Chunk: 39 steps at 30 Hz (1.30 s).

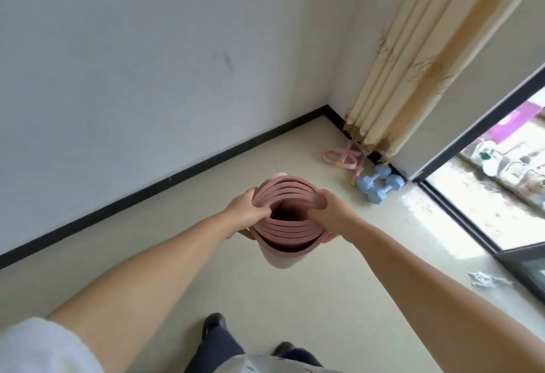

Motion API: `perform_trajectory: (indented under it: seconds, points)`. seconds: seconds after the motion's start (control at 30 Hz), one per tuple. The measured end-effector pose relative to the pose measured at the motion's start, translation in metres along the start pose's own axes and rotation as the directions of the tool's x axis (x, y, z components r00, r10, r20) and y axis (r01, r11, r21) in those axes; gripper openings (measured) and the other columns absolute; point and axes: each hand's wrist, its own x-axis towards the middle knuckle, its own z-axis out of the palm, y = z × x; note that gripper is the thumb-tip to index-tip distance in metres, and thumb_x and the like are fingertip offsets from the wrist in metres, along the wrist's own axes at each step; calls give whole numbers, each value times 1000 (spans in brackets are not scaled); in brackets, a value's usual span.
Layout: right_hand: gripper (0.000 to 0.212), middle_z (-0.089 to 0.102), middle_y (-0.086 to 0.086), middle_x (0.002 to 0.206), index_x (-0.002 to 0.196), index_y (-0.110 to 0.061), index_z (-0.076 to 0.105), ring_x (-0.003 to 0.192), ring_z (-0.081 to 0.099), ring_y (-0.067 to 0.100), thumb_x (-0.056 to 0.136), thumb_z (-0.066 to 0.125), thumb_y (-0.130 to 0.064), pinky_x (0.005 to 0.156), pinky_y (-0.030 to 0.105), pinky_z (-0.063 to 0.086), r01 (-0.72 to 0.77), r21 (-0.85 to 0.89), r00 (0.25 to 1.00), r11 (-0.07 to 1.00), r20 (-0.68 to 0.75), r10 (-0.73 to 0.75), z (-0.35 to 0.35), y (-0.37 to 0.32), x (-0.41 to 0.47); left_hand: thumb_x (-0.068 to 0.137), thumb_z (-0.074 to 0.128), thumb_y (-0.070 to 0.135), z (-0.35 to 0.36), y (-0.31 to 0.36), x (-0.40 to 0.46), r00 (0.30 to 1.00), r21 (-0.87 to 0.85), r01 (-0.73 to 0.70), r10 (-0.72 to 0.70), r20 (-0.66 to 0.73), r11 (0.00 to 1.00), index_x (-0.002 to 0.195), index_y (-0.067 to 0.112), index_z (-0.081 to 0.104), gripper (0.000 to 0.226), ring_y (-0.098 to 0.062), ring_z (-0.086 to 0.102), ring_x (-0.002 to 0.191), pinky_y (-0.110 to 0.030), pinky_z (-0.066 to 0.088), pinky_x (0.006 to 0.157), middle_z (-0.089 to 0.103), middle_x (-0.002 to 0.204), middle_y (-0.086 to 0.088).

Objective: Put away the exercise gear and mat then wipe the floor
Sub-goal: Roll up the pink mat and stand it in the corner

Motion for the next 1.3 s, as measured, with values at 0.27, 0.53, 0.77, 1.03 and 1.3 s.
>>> perform_trajectory:
  seconds: [0.27,0.53,0.77,1.03,1.3]
  points:
    - [39,55,2,98,123,-21,49,73,66,24,85,56,-21,53,40,60,-96,62,986,993,-134,104,-110,0,91,81,56,15,28,111,132,988,75,-49,38,149,996,115,23,51,36,-24,63,91,-37,60,58,61,104,-4]
    - [46,55,3,102,132,-25,43,78,66,22,88,54,-23,51,33,59,-182,192,947,964,-231,225,-207,-53,212,80,56,19,-2,244,291,949,209,-147,78,305,967,125,25,45,47,-25,62,93,-40,61,61,58,110,-4]
    - [44,58,1,103,130,-20,47,68,54,7,87,57,-23,40,14,37,-145,183,913,972,-354,203,-282,-90,318,77,60,26,-14,329,409,964,285,-165,93,251,944,141,22,35,69,-23,60,96,-28,54,51,55,123,-6]
    - [48,57,2,107,135,-17,43,87,53,17,90,56,-20,51,14,36,-108,217,936,970,-307,173,-373,-112,486,80,65,29,3,403,567,998,226,-34,45,-43,974,113,10,58,39,-25,60,92,-30,48,74,66,111,-9]
    - [49,58,9,115,133,-16,39,87,58,24,87,57,-19,54,22,49,-209,404,910,891,-254,329,-438,-137,647,73,69,23,20,465,720,968,-214,182,-214,-134,960,123,11,51,55,-31,60,102,-40,53,88,62,115,-11]
